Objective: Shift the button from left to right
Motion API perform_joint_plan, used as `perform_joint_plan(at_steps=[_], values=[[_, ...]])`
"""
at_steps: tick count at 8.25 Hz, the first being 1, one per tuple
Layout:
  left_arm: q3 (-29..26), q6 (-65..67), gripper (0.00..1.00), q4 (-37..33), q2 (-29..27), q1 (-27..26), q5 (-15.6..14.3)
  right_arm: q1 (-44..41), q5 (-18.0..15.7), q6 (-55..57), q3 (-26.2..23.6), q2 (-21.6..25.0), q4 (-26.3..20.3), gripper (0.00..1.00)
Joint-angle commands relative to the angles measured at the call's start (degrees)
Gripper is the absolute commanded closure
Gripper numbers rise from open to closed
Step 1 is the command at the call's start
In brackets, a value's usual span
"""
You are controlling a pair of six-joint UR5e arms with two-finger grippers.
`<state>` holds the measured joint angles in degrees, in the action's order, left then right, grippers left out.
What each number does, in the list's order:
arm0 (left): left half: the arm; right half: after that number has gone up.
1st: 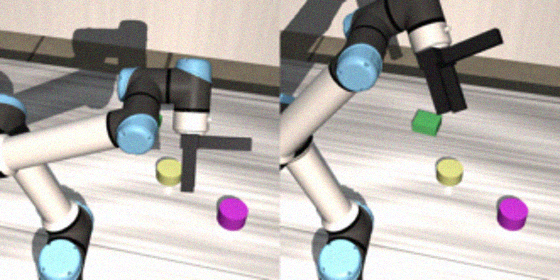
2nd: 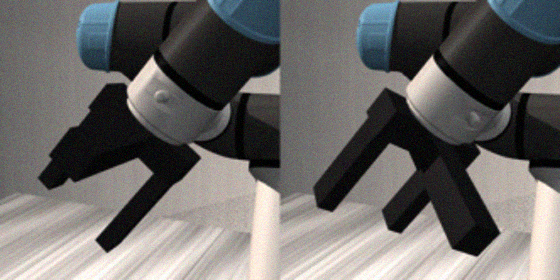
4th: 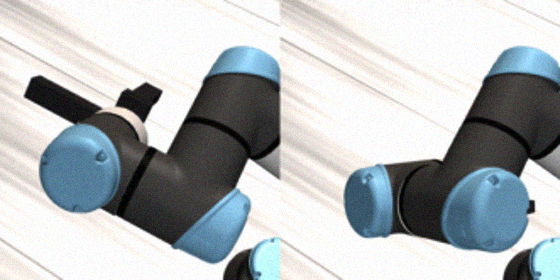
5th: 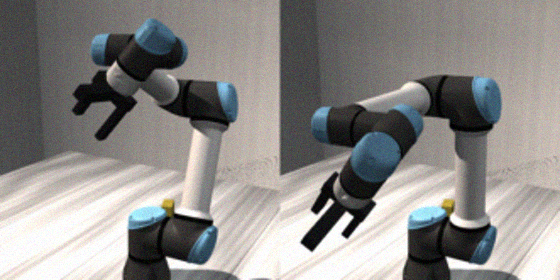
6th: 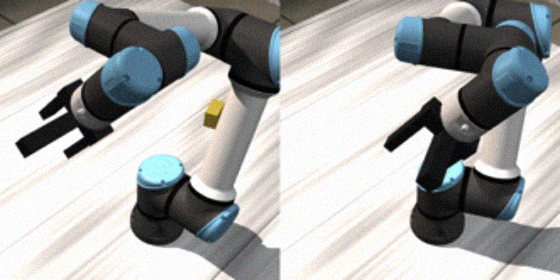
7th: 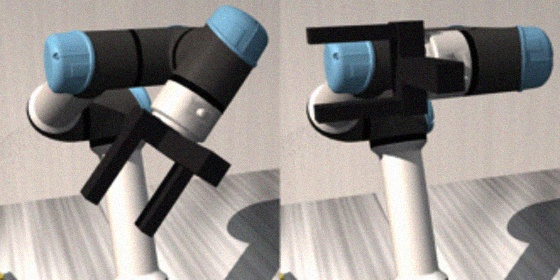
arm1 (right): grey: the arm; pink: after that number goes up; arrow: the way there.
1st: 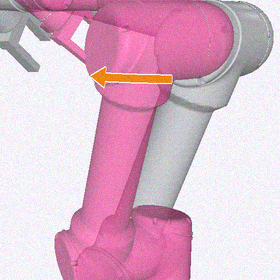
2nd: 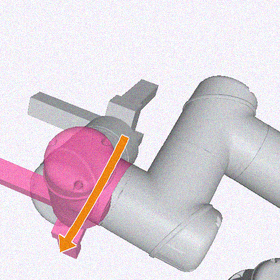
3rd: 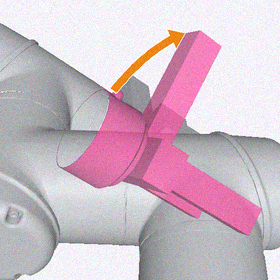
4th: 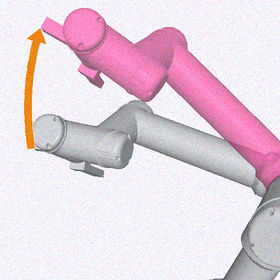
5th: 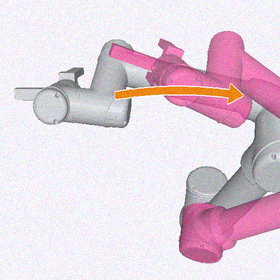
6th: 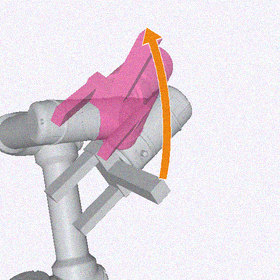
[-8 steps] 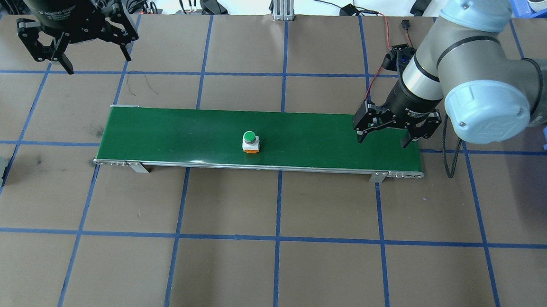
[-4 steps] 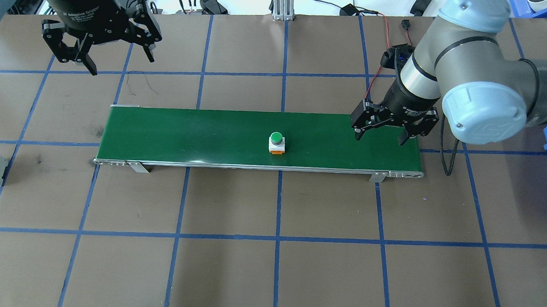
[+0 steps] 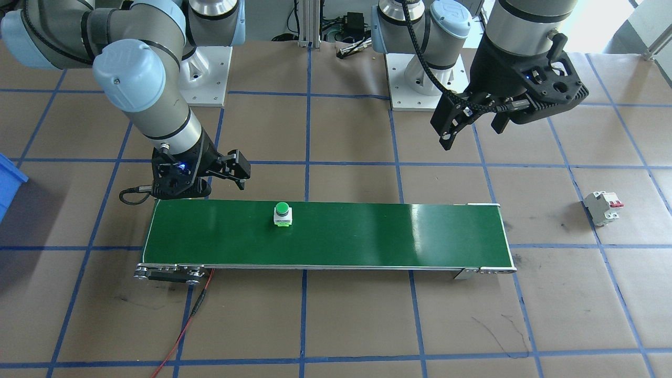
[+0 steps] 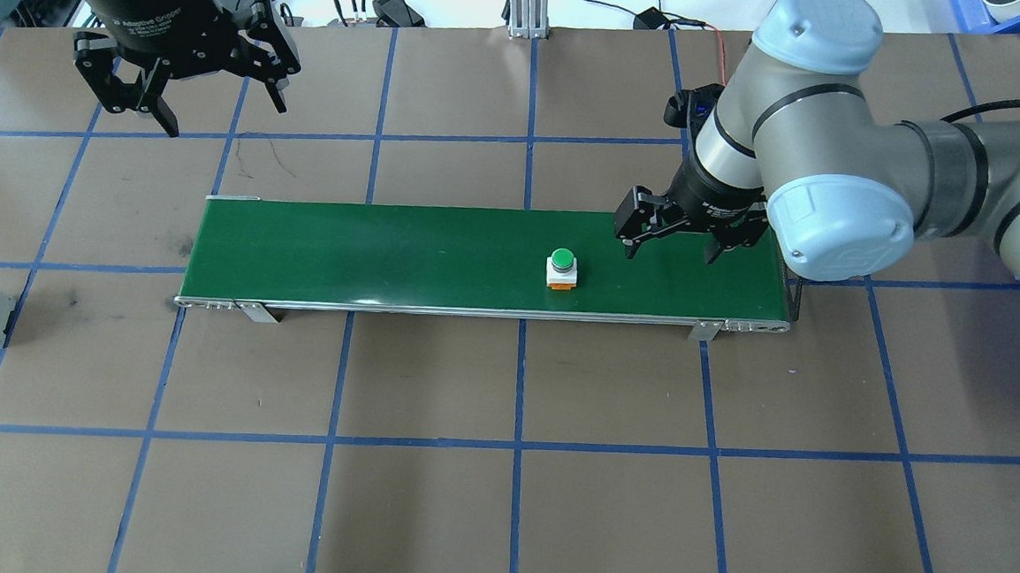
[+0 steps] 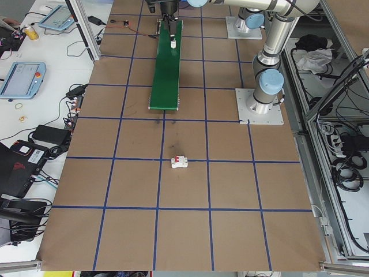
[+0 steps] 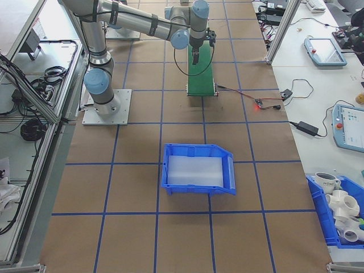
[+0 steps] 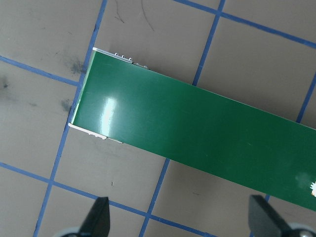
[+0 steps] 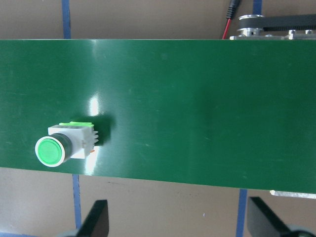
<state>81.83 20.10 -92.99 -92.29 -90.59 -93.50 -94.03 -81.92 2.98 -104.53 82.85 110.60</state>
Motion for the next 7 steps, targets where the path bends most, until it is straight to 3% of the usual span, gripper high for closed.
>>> perform_joint_plan(at_steps=[1, 5, 6, 7], values=[[0.1, 0.0, 0.0, 0.0, 0.3, 0.0, 0.0, -1.6, 0.4, 2.7, 0.0, -2.2, 2.8, 0.0], [0.4, 0.0, 0.0, 0.0, 0.8, 0.1, 0.0, -1.5, -0.4, 3.5, 0.1, -7.1, 7.5, 0.02], [0.4, -0.1, 0.0, 0.0, 1.0, 0.0, -0.1, -1.5, -1.7, 3.4, 0.1, -8.0, 7.6, 0.1], [0.3, 0.0, 0.0, 0.0, 1.0, 0.0, 0.0, -1.5, -5.0, 2.7, -0.1, -8.6, 7.4, 0.3]])
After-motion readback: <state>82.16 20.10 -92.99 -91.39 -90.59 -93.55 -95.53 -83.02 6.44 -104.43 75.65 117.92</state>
